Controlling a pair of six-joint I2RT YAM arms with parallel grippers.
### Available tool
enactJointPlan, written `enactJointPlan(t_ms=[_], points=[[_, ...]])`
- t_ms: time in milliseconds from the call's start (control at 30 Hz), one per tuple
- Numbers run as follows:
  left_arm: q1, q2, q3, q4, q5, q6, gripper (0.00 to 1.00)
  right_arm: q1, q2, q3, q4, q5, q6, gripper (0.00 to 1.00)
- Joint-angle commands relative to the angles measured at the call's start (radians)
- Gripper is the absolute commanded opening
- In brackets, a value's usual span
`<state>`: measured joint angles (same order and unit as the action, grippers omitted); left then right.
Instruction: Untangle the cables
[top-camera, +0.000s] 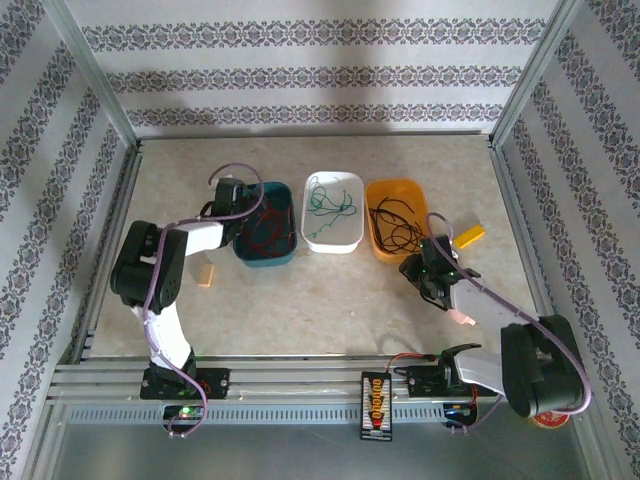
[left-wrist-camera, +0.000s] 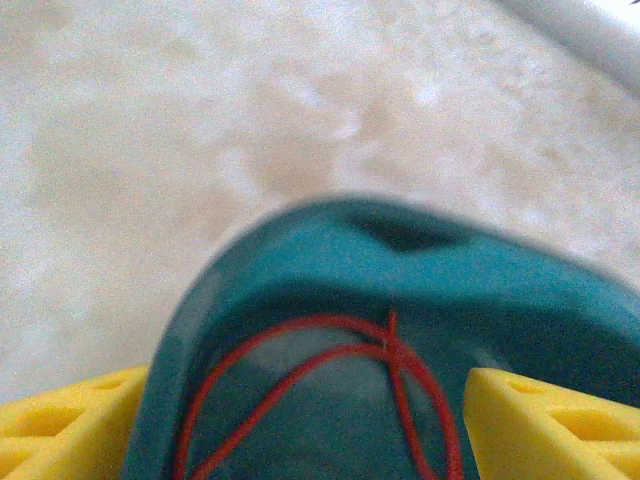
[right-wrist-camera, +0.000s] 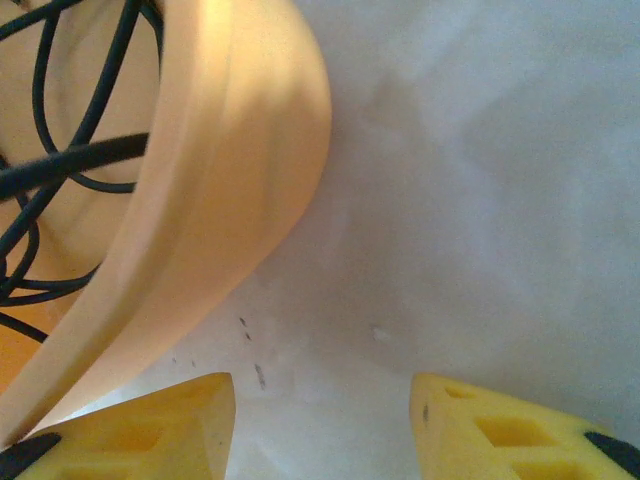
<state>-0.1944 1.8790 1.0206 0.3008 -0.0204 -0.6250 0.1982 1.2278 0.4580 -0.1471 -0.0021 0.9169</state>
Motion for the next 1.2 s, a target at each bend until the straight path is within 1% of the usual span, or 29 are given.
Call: enactJointPlan(t_ms=[0,133,233,333,400,500,567,700,733,767,800,833,900,933,967,1067,1100,1133,1167], points=[[0.009,0.06,0.107,0.064,0.055,-0.006,0.76,-0.01,0.069,0.077,0.061,-0.051,-0.07,0.49],[0.008,0.136,0.21,0.073,0.06,-0.054,0.74,-0.012,0.149,0.156,0.051,-0.094,-0.108,0.49],[0.0,0.168,0.274,0.065,0.043,-0.068,0.74,-0.011,0.178,0.192,0.045,-0.112,-0.116,0.49],[-0.009,0.171,0.297,0.066,0.013,-0.08,0.74,-0.011,0.176,0.2,0.037,-0.114,-0.111,0.49],[-0.01,0.149,0.284,0.068,-0.03,-0.095,0.76,-0.011,0.158,0.195,0.025,-0.112,-0.105,0.49],[-0.011,0.049,0.195,0.103,-0.148,-0.076,0.79,-0.011,0.099,0.178,-0.001,-0.098,-0.099,0.49],[-0.011,-0.061,0.111,0.115,-0.236,-0.017,0.8,-0.009,0.033,0.163,-0.02,-0.075,-0.103,0.49],[-0.016,-0.291,-0.055,0.081,-0.358,0.115,0.84,-0.008,-0.11,0.145,-0.057,-0.017,-0.157,0.5],[-0.015,-0.347,-0.099,0.061,-0.38,0.152,0.88,-0.007,-0.148,0.142,-0.064,0.007,-0.183,0.51],[-0.015,-0.403,-0.137,0.038,-0.403,0.187,0.96,-0.006,-0.186,0.137,-0.065,0.036,-0.214,0.52],[-0.015,-0.448,-0.18,0.017,-0.427,0.217,0.99,-0.007,-0.217,0.13,-0.057,0.061,-0.25,0.52],[-0.015,-0.497,-0.221,-0.012,-0.454,0.25,0.99,-0.004,-0.25,0.12,-0.04,0.099,-0.3,0.54],[-0.015,-0.574,-0.281,-0.1,-0.511,0.299,0.99,0.002,-0.293,0.087,0.031,0.181,-0.398,0.64],[-0.014,-0.61,-0.31,-0.149,-0.542,0.316,0.99,0.005,-0.307,0.057,0.098,0.219,-0.467,0.78],[-0.015,-0.641,-0.34,-0.194,-0.576,0.326,0.99,0.009,-0.314,0.025,0.185,0.252,-0.517,0.97],[-0.01,-0.714,-0.442,-0.218,-0.649,0.339,0.99,0.014,-0.294,-0.034,0.326,0.31,-0.638,0.98],[-0.008,-0.73,-0.472,-0.209,-0.658,0.343,0.99,0.014,-0.274,-0.043,0.357,0.338,-0.643,0.98],[-0.003,-0.751,-0.482,-0.225,-0.682,0.327,0.99,0.008,-0.253,-0.028,0.345,0.362,-0.631,0.98],[-0.001,-0.765,-0.5,-0.206,-0.692,0.345,0.99,0.007,-0.229,-0.016,0.362,0.363,-0.648,0.98]])
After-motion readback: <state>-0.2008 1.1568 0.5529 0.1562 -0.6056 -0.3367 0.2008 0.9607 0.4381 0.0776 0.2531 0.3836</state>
